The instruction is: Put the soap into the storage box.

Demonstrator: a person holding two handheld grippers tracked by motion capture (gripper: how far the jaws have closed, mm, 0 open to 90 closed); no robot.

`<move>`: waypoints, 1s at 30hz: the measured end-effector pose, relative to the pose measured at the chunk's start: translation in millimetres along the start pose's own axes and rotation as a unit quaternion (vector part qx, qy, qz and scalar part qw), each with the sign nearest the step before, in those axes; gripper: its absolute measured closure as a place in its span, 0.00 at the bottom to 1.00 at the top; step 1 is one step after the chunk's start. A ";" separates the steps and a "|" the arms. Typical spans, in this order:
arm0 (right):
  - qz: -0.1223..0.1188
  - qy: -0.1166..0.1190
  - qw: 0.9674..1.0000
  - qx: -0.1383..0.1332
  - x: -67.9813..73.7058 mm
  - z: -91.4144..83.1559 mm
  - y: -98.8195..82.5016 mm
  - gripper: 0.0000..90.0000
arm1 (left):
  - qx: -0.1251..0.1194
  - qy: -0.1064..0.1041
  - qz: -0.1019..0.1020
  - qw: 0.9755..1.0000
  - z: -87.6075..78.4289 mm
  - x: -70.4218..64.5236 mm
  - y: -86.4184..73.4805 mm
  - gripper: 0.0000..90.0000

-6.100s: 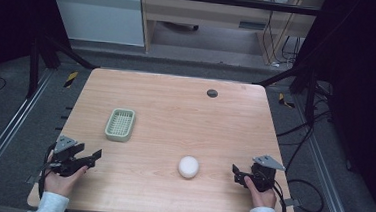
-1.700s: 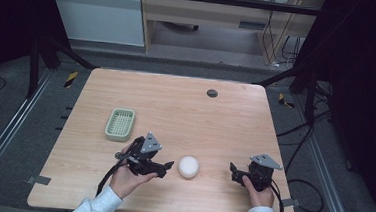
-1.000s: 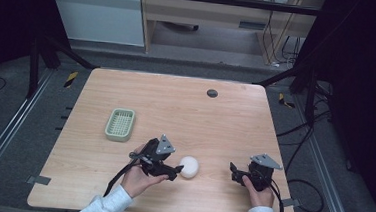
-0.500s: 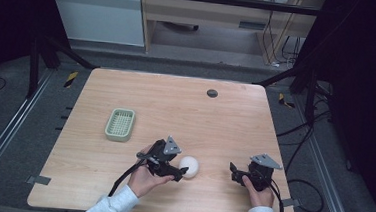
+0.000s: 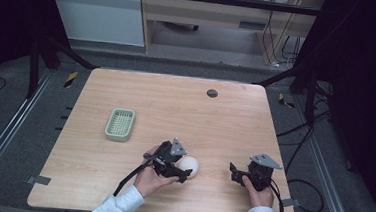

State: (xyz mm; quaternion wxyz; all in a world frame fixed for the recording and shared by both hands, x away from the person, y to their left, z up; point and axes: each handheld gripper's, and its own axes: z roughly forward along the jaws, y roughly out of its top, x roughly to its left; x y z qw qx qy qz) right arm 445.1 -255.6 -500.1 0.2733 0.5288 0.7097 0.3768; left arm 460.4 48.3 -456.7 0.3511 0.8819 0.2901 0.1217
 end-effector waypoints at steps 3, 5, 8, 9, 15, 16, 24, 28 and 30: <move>0.000 0.001 1.000 0.001 0.2 0.2 0.0 0.05 | 0.003 0.004 0.001 1.000 4.1 -1.6 0.3 0.19; -0.005 0.000 1.000 0.001 -0.2 0.7 -0.2 0.05 | 0.007 0.006 0.004 1.000 7.1 -2.6 0.4 0.19; -0.004 -0.001 1.000 0.001 -0.2 0.6 -0.2 0.05 | 0.011 0.006 0.003 1.000 10.7 -2.7 0.4 0.18; -0.005 -0.001 1.000 0.001 -0.3 0.7 -0.2 0.05 | 0.012 0.007 0.004 1.000 11.3 -2.5 0.5 0.18; -0.005 -0.001 1.000 0.002 -0.2 0.9 -0.2 0.05 | 0.017 0.003 0.004 1.000 17.1 -2.8 1.4 0.18; -0.005 -0.001 1.000 0.002 -0.2 0.9 -0.2 0.05 | 0.017 0.003 0.004 1.000 17.1 -2.8 1.4 0.18; -0.004 0.000 1.000 0.002 -0.1 1.0 -0.1 0.05 | 0.024 -0.002 0.005 1.000 24.0 -5.6 3.6 0.18; -0.001 0.002 1.000 0.004 0.3 0.6 0.1 0.05 | 0.029 -0.003 0.008 1.000 27.5 -7.5 5.4 0.18; -0.001 0.003 1.000 0.004 0.3 0.6 0.1 0.05 | 0.030 -0.004 0.007 1.000 30.2 -8.4 5.6 0.18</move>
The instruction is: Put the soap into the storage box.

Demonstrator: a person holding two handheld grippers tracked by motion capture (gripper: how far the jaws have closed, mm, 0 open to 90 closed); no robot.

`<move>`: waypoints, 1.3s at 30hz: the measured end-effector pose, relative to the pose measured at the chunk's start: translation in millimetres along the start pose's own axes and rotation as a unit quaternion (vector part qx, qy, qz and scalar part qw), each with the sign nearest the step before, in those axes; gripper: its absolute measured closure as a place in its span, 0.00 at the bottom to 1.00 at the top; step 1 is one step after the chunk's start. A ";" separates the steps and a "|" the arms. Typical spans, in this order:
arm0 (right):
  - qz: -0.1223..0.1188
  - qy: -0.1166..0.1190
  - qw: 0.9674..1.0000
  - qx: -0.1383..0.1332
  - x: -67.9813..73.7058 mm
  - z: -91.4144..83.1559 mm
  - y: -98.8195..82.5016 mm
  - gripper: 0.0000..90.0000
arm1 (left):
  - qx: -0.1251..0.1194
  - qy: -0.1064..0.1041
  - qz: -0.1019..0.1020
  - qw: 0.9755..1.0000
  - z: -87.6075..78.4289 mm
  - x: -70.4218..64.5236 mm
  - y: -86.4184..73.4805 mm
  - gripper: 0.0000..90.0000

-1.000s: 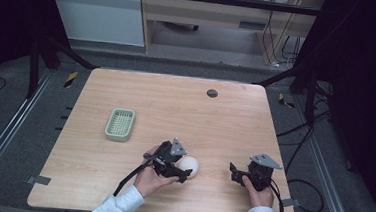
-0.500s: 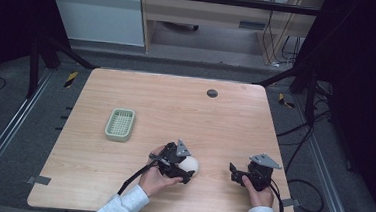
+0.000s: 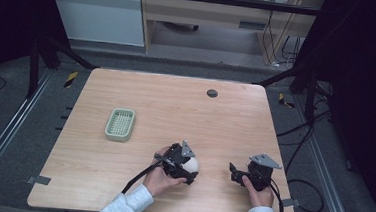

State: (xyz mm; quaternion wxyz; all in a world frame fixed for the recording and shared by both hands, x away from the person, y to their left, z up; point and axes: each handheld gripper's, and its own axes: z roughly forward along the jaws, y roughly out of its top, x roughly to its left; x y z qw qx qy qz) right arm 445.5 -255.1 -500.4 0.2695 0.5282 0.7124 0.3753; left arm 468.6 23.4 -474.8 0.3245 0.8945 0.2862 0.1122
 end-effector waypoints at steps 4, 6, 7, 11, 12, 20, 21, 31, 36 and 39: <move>-0.001 -0.001 1.000 0.000 0.1 0.3 0.0 0.05 | 0.007 0.001 0.002 1.000 2.2 0.2 0.5 0.18; -0.001 0.000 1.000 0.000 0.2 0.2 0.1 0.05 | 0.010 0.001 -0.002 1.000 5.0 0.7 0.9 0.18; -0.001 0.000 1.000 0.000 0.2 0.3 0.1 0.05 | 0.011 0.001 -0.002 1.000 5.8 0.6 0.9 0.18; 0.000 0.001 1.000 0.000 0.4 0.3 0.1 0.05 | 0.017 0.001 0.000 1.000 7.7 0.7 0.9 0.19; 0.000 0.001 1.000 0.000 0.4 0.3 0.1 0.05 | 0.019 -0.001 0.001 1.000 9.0 0.8 0.8 0.19; -0.001 0.001 1.000 0.001 0.3 0.4 0.1 0.05 | 0.027 0.000 0.006 1.000 11.4 -0.2 0.7 0.22; -0.001 0.001 1.000 0.001 0.3 0.5 0.1 0.05 | 0.029 0.002 0.007 1.000 11.7 -0.1 0.6 0.22; -0.001 0.001 1.000 0.003 0.4 1.0 -0.1 0.05 | 0.038 0.001 0.007 0.999 14.4 -0.1 0.4 0.24; 0.000 0.000 1.000 0.004 0.4 0.9 0.0 0.05 | 0.039 0.000 0.010 0.999 14.4 -0.4 0.8 0.26; 0.000 0.000 1.000 0.004 0.3 0.9 0.0 0.05 | 0.039 0.000 0.010 0.999 14.3 -0.3 0.9 0.26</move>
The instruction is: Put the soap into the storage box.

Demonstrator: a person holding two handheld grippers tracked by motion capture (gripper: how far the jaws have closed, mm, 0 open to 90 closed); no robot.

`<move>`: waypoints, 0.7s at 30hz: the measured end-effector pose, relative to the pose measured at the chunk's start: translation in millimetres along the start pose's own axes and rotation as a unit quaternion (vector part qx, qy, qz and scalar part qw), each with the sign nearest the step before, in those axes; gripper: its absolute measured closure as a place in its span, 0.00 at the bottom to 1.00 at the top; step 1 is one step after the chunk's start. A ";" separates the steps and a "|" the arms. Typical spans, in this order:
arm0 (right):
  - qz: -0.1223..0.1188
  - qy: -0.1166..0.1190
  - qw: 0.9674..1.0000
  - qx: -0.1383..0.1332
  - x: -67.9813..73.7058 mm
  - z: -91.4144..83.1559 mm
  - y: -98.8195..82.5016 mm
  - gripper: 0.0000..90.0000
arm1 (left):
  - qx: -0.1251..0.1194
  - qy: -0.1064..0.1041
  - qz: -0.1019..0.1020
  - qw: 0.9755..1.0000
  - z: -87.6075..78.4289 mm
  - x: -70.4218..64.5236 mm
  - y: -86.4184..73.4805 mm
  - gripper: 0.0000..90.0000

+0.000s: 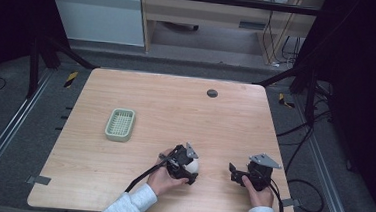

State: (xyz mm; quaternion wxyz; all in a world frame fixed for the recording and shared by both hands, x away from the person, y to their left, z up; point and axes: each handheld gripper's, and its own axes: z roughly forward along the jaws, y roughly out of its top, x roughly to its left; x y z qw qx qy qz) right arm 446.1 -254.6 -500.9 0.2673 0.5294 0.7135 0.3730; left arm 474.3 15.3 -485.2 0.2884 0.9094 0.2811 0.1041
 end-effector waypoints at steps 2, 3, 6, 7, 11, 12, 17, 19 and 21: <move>0.000 0.000 1.000 0.001 -0.1 0.1 0.0 0.05 | 0.001 0.001 0.001 1.000 -0.1 -0.3 0.3 0.26; 0.000 0.000 1.000 0.001 0.0 0.1 0.0 0.05 | 0.001 0.002 0.001 1.000 -0.1 -0.4 0.3 0.26; 0.000 0.000 1.000 0.001 0.0 0.1 0.0 0.05 | 0.001 0.001 0.001 1.000 -0.2 -0.8 0.3 0.26; 0.000 0.000 1.000 0.001 -0.1 0.1 0.0 0.05 | 0.001 0.001 0.001 1.000 -0.2 -0.8 0.3 0.26; 0.000 0.000 1.000 0.001 -0.1 0.0 0.0 0.05 | 0.006 -0.001 0.007 1.000 -1.1 -0.9 0.4 0.26; 0.000 0.001 1.000 0.001 -0.3 -0.1 0.0 0.05 | 0.006 -0.003 0.007 1.000 -1.3 -1.1 0.3 0.26; 0.000 0.000 1.000 0.001 -0.1 0.0 0.0 0.05 | 0.009 -0.002 0.009 1.000 -2.2 -1.6 0.0 0.26; 0.000 0.000 1.000 0.001 -0.1 -0.1 0.0 0.05 | 0.011 -0.003 0.010 1.000 -3.3 -1.6 -0.3 0.26; 0.000 0.000 1.000 0.002 0.0 0.0 0.0 0.05 | 0.010 -0.003 0.010 1.000 -4.4 -1.6 -0.4 0.26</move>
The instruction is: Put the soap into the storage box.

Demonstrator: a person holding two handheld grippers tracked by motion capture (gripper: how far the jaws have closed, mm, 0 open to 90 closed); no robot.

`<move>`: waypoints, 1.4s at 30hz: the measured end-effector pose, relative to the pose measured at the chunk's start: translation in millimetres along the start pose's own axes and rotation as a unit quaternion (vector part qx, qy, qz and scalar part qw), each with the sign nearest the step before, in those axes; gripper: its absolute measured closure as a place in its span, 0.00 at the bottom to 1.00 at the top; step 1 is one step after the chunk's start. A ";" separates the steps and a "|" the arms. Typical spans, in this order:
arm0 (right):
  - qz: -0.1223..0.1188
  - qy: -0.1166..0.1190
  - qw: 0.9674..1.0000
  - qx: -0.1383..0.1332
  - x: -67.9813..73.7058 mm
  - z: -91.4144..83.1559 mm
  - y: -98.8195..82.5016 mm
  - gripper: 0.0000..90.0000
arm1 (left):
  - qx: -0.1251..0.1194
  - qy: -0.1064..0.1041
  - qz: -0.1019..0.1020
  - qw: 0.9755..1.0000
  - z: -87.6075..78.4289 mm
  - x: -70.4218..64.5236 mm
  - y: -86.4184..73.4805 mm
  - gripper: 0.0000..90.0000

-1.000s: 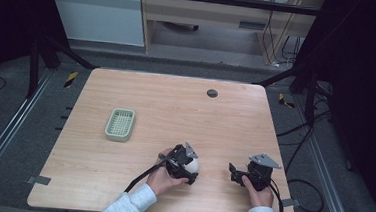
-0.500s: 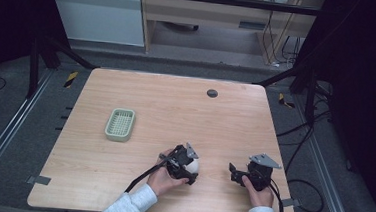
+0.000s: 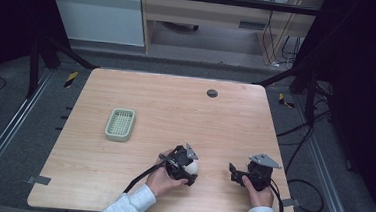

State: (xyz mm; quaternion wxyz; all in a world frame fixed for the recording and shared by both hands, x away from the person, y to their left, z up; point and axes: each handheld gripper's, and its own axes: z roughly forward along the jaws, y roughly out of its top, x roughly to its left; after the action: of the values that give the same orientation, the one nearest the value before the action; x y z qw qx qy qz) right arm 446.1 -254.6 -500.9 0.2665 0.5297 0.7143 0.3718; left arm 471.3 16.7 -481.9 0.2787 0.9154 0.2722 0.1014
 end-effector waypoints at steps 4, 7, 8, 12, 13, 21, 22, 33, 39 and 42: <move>0.000 0.000 1.000 0.000 0.0 0.0 0.0 0.05 | -0.005 0.000 -0.001 1.000 -3.7 0.7 -0.1 0.26; 0.000 0.000 1.000 0.000 0.0 0.1 0.0 0.05 | -0.010 -0.001 -0.002 1.000 -6.9 1.7 -0.4 0.26; 0.000 0.000 1.000 0.000 0.0 0.1 0.0 0.05 | -0.012 -0.001 -0.002 1.000 -8.2 2.2 -0.6 0.26; 0.000 0.000 1.000 0.000 -0.1 0.1 -0.1 0.05 | -0.018 0.000 -0.006 1.000 -14.4 4.2 -1.5 0.26; 0.000 0.000 1.000 0.000 0.0 0.1 0.0 0.05 | -0.018 0.000 -0.006 1.000 -15.7 4.7 -1.6 0.26; -0.002 -0.001 1.000 0.000 0.0 0.4 -0.2 0.05 | -0.027 0.001 -0.011 1.000 -28.8 10.1 -5.2 0.26; -0.001 -0.001 1.000 0.001 0.1 0.4 -0.2 0.05 | -0.029 0.003 -0.013 0.999 -31.2 11.1 -5.7 0.26; -0.004 -0.001 1.000 0.001 -0.1 0.5 -0.3 0.05 | -0.044 0.012 -0.025 0.999 -51.8 23.6 -11.9 0.26; -0.005 -0.002 1.000 0.001 -0.1 0.6 -0.3 0.05 | -0.048 0.022 -0.032 0.998 -64.1 31.5 -17.4 0.26; -0.005 -0.002 1.000 0.001 0.0 0.7 -0.4 0.05 | -0.056 0.026 -0.039 0.997 -69.6 35.8 -20.0 0.26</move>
State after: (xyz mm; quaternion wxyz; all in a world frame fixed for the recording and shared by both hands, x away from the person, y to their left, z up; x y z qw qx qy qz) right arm 446.5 -254.5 -501.6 0.2690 0.5271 0.7167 0.3690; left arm 468.7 82.1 -434.6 0.3261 0.8840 0.3089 0.1294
